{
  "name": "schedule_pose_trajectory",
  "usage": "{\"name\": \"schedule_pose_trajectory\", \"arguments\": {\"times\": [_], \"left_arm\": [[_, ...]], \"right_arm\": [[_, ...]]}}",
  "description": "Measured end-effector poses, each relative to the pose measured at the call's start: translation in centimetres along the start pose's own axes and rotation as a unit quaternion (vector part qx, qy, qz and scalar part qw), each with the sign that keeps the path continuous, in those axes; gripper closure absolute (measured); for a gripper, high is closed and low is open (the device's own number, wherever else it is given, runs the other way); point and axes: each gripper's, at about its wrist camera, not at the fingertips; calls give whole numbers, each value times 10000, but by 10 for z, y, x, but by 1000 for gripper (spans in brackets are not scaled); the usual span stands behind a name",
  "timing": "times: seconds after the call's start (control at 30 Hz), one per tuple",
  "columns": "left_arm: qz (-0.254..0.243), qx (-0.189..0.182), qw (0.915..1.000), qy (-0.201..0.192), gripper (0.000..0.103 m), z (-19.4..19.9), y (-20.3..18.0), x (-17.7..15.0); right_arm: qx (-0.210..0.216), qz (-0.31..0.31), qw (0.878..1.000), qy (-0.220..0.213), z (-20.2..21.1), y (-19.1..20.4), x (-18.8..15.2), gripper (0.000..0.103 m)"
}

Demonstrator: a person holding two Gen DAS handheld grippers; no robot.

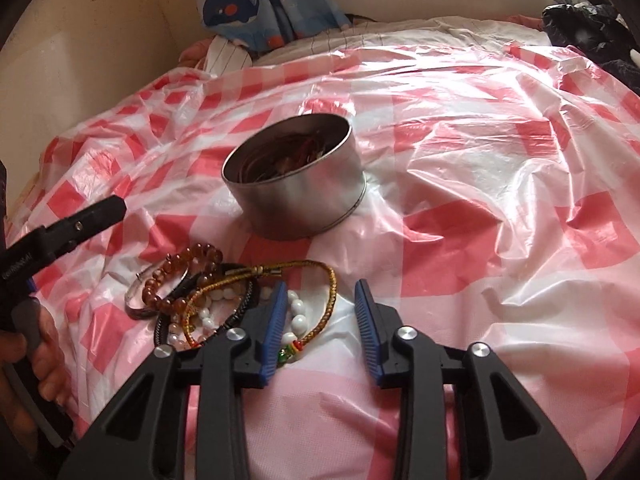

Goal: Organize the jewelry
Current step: 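Reach the right gripper to the gold beaded bracelet and close on it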

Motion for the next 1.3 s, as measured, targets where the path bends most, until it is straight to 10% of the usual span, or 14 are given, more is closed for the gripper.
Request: {"name": "schedule_pose_trajectory", "arguments": {"times": [0.1, 0.47, 0.6, 0.77, 0.93, 1.13, 1.3], "left_arm": [[-485, 72, 9986, 211, 32, -12, -15, -5], [-1145, 160, 9905, 741, 32, -51, -36, -12], [-1123, 260, 9895, 868, 92, -58, -32, -12], [2, 13, 9994, 336, 92, -34, 10, -3], [343, -140, 9986, 365, 89, -32, 22, -5], [224, -147, 9979, 586, 61, -43, 16, -7], [142, -70, 9978, 644, 48, -47, 12, -8]], "right_arm": [[16, 2, 10000, -30, 4, 1, -1, 97], [-78, -631, 9978, -172, 18, -24, -9, 98], [-6, -643, 9978, -154, 15, -24, -8, 98], [82, -585, 9981, -175, 15, -21, -9, 96], [-26, -428, 9990, -128, 12, -14, -8, 74], [88, -334, 9991, -242, 16, -11, -9, 97], [120, -367, 9980, -501, 23, -11, -8, 98]]}}
Point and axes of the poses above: each gripper's, at about its wrist camera, not at the fingertips, and z roughly against the way its jaws point, y to its left, x to its top, and after that the axes turned 6 degrees about y, right-handed
